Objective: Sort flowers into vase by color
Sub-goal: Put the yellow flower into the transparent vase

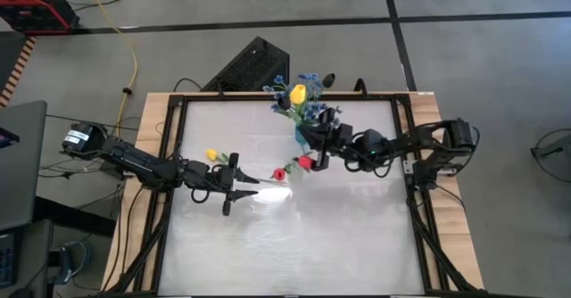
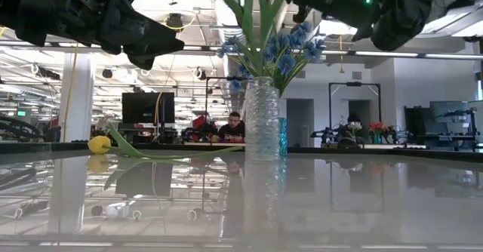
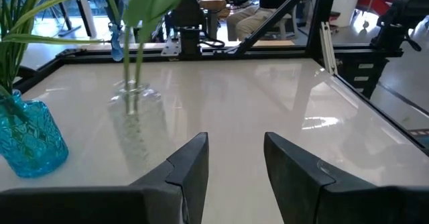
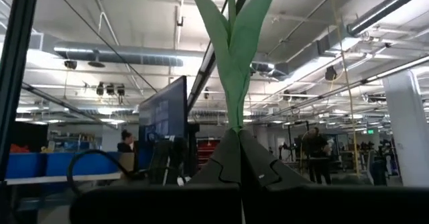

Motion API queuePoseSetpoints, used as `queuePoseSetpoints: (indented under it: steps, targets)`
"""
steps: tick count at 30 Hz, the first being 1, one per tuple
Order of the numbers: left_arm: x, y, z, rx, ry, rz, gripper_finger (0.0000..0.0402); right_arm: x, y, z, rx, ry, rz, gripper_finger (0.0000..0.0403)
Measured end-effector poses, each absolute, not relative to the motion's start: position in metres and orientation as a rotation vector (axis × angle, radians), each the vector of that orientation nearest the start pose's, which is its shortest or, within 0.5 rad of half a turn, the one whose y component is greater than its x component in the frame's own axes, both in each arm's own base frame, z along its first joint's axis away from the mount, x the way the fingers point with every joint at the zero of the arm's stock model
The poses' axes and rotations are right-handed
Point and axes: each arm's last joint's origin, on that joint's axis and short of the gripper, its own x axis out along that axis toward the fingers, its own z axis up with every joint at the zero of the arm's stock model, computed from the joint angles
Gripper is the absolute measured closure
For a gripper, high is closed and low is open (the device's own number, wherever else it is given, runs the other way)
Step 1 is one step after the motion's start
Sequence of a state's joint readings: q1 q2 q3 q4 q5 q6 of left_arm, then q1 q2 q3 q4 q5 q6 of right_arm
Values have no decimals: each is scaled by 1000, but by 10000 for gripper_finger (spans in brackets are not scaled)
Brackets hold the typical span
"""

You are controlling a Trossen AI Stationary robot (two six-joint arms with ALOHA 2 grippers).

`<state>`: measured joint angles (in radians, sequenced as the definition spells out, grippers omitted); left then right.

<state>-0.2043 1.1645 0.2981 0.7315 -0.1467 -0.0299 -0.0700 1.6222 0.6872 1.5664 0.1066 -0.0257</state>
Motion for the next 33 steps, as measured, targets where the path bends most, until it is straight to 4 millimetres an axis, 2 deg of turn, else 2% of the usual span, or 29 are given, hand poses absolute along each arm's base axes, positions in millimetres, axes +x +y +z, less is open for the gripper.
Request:
queuePoseSetpoints:
  steps: [4,10,19,26,33]
  targets:
    - [212,-40,185,-6,134,-56,269,308,-25,258,-14,-612,-178,388]
    - [212,-40,184,-9,149,-55,269,306,-23,261,-44,-622,-183,388]
    - [211,-39,180,-35,191,-51,269,290,-19,290,-48,-602,-173,388]
    - [211,-39,178,-56,207,-48,269,278,-19,306,-143,-621,-231,388]
    - [211,-39,178,-57,206,-48,269,291,-32,308,-199,-633,-290,388]
